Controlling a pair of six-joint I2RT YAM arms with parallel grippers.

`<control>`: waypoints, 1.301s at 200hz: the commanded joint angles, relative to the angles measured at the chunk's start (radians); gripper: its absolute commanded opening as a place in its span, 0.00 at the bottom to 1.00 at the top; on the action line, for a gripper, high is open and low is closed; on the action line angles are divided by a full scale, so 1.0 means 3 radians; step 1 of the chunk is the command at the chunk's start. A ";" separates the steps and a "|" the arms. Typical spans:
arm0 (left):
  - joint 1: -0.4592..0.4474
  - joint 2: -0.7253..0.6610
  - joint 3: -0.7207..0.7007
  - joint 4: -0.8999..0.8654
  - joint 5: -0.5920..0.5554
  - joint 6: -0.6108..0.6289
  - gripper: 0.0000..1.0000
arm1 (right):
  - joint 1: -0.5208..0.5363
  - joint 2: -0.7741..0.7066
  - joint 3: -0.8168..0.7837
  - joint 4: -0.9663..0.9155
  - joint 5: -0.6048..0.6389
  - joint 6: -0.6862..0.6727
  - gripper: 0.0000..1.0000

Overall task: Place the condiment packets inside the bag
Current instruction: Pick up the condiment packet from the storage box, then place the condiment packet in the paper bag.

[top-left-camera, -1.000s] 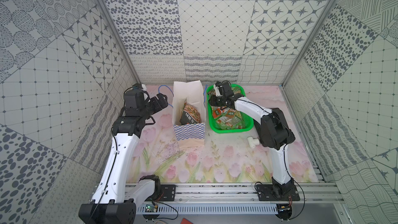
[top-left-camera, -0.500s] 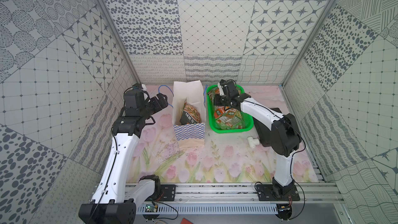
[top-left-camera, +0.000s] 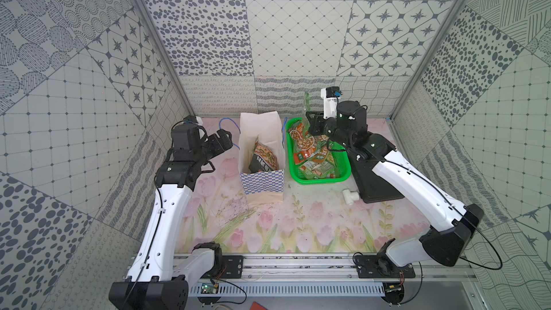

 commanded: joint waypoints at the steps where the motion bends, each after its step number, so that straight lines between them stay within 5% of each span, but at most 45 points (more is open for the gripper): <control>1: 0.0005 0.0002 -0.0015 0.0127 0.0086 -0.0019 0.96 | 0.0198 -0.0121 0.0189 0.0174 0.0132 -0.0236 0.00; 92: 0.0006 -0.0022 -0.0010 0.0121 0.0069 -0.0006 0.96 | 0.1185 -0.0055 0.0702 0.0570 0.0384 -0.0963 0.00; 199: 0.0009 -0.0069 -0.0010 0.0121 0.0051 -0.0004 0.96 | 0.1265 0.0555 0.0620 0.0417 0.0459 -0.0667 0.00; 216: 0.0002 -0.0095 -0.0012 0.0116 0.0025 -0.0004 0.96 | 0.1249 0.0545 0.0577 0.0391 0.0451 -0.0624 0.29; 231: -0.0005 -0.0128 -0.0015 0.0116 -0.0002 -0.0004 0.96 | 0.1221 0.0515 0.0549 0.0363 0.0384 -0.0567 0.44; 260: -0.0041 -0.0231 -0.0050 0.0136 -0.0122 0.0016 0.96 | 0.1146 0.0398 0.0494 0.0285 0.0196 -0.0446 0.53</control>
